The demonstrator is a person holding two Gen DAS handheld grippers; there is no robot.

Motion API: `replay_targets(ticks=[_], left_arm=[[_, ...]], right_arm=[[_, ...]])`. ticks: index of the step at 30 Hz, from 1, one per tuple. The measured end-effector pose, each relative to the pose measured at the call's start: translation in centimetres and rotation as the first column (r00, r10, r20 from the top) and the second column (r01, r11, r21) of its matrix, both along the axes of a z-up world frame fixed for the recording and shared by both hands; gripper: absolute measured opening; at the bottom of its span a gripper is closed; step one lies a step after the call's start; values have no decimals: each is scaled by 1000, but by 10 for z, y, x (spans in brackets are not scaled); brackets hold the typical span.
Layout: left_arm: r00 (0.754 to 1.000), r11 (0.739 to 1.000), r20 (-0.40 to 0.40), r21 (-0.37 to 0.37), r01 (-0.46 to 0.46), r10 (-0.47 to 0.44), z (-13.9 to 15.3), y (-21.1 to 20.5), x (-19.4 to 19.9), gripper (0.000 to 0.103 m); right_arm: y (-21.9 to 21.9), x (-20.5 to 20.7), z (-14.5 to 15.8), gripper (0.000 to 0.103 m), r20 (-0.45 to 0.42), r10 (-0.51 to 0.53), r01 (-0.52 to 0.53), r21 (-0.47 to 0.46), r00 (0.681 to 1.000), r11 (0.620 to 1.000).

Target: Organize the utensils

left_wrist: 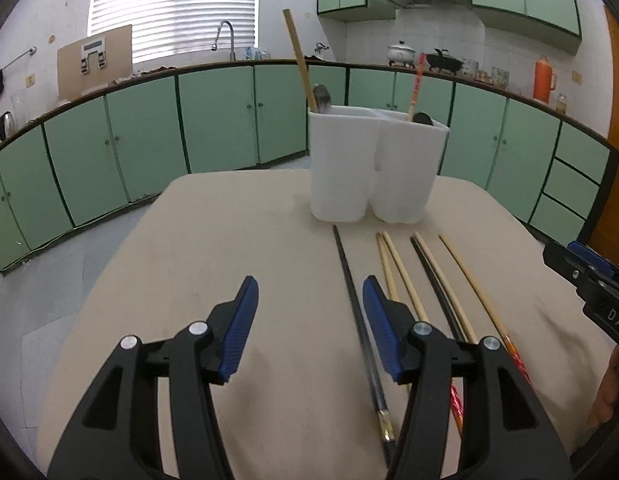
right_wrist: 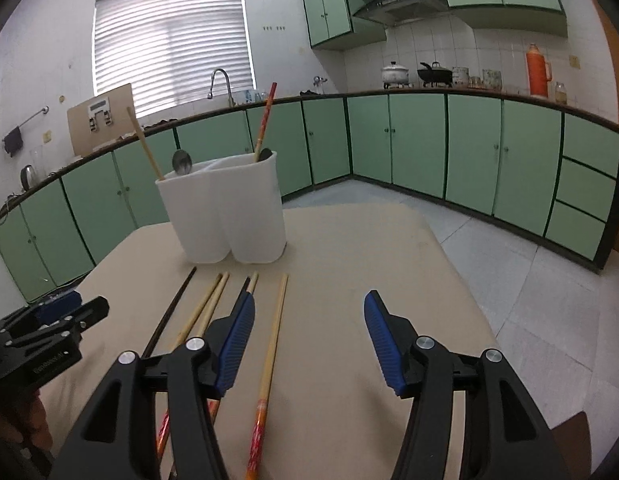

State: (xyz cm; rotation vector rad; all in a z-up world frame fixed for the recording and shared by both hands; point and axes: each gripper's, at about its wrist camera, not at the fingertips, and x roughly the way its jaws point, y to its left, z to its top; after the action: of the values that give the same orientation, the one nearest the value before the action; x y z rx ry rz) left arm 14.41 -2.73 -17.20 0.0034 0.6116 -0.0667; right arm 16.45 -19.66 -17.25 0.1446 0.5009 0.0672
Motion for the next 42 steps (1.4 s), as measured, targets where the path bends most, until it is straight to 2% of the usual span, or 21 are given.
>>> replay_targets(ticks=[4, 9, 11, 14, 21, 25, 26, 28, 33, 42], left_arm=[[998, 999, -60, 11, 34, -33, -8, -12, -3, 53], [989, 998, -141, 42, 46, -40, -17, -17, 5, 52], [986, 997, -161, 51, 53, -44, -18, -21, 7, 52], [981, 997, -188, 56, 60, -48, -22, -25, 12, 51], [961, 996, -270, 36, 76, -63, -34, -29, 23, 42], [958, 997, -282, 31, 68, -57, -36, -28, 23, 38], [958, 997, -282, 30, 67, -56, -36, -28, 22, 37], [958, 997, -282, 27, 66, -56, -36, -28, 22, 24], [958, 999, -285, 4, 49, -46, -36, -23, 22, 6], [958, 1000, -286, 14, -21, 24, -34, -6, 18, 6]], right_arm=[[6, -3, -6, 53, -72, 35, -38, -31, 997, 999], [12, -1, -19, 36, -172, 83, -88, -19, 981, 996], [15, -1, -22, 29, -188, 106, -111, -18, 976, 994], [21, 1, -25, 23, -207, 138, -146, -23, 969, 989], [32, 12, -37, 14, -284, 174, -187, -17, 943, 982], [33, 16, -42, 7, -316, 176, -191, -18, 932, 981], [33, 16, -43, 6, -321, 170, -186, -18, 932, 982], [31, 16, -43, 6, -326, 169, -182, -9, 930, 983], [29, 14, -42, 5, -326, 136, -155, -32, 935, 987], [14, 19, -42, 4, -333, 83, -100, -35, 939, 994]])
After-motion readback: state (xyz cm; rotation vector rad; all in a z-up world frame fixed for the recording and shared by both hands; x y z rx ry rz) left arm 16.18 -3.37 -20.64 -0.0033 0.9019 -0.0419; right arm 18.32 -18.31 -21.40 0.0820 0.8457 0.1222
